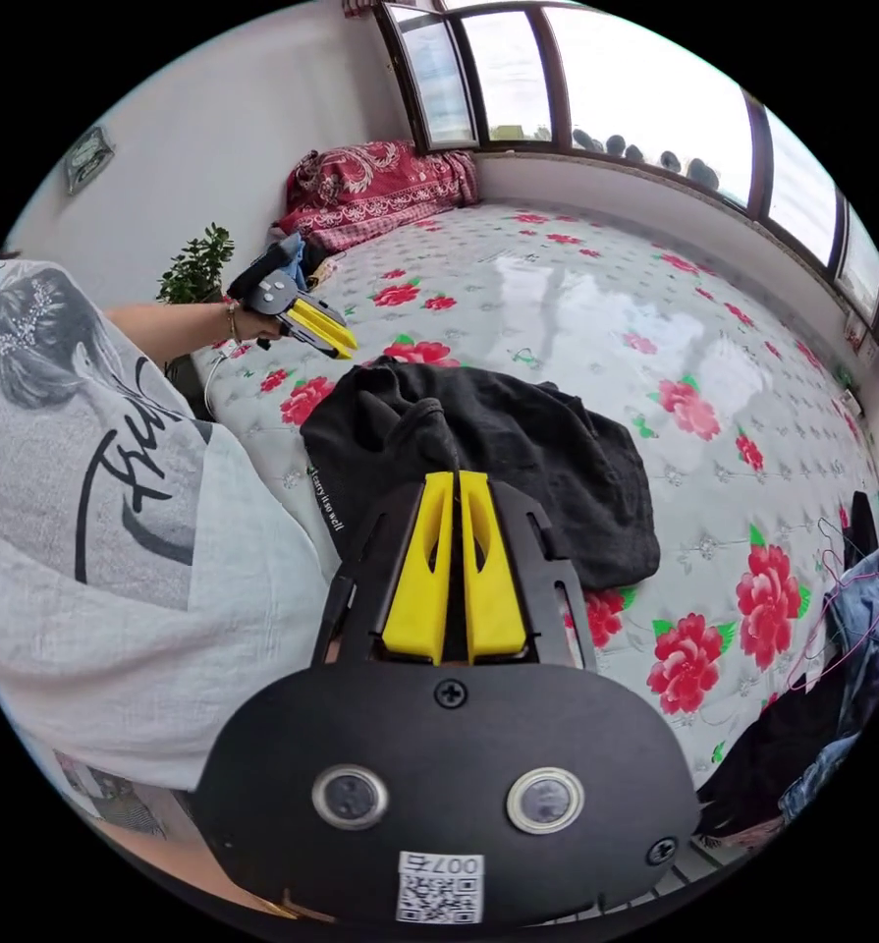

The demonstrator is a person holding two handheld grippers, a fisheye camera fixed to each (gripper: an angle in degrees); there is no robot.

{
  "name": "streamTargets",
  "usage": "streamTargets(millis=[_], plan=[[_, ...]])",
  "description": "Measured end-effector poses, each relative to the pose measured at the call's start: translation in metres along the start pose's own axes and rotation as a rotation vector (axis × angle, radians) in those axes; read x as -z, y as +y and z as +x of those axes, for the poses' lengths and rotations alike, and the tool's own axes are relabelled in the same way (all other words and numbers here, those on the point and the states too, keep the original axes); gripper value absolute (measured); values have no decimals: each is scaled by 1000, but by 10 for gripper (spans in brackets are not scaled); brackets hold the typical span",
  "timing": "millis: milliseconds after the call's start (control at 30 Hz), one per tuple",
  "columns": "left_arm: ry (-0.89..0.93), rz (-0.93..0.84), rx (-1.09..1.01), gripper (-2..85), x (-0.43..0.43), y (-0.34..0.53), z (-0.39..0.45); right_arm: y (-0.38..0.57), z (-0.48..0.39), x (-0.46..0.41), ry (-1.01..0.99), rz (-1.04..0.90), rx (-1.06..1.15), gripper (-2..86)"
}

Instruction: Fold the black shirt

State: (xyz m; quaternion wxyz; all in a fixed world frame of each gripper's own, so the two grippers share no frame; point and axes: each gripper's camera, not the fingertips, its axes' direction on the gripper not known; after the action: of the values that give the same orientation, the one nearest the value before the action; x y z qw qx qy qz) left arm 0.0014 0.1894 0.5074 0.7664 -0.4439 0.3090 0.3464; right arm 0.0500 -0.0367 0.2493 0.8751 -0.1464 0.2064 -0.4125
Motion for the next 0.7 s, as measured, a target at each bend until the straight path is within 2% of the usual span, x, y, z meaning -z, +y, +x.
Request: streamTargets(millis=[233, 367, 533, 633, 700], plan=[[190, -19, -216, 85, -25, -53, 8, -2, -17, 33, 57, 17, -32, -2], [246, -107, -328, 77, -52, -75, 23, -2, -31, 42, 80, 6, -45, -3], [392, -95, -283, 5, -48, -80, 11, 2, -43, 62, 116, 27, -82, -3], [400, 27, -164, -6, -4, -75, -10, 1, -51, 86, 197, 59, -84, -3], [364, 169, -52, -8, 54, -70, -30, -6, -54, 115, 266, 115, -72, -3]])
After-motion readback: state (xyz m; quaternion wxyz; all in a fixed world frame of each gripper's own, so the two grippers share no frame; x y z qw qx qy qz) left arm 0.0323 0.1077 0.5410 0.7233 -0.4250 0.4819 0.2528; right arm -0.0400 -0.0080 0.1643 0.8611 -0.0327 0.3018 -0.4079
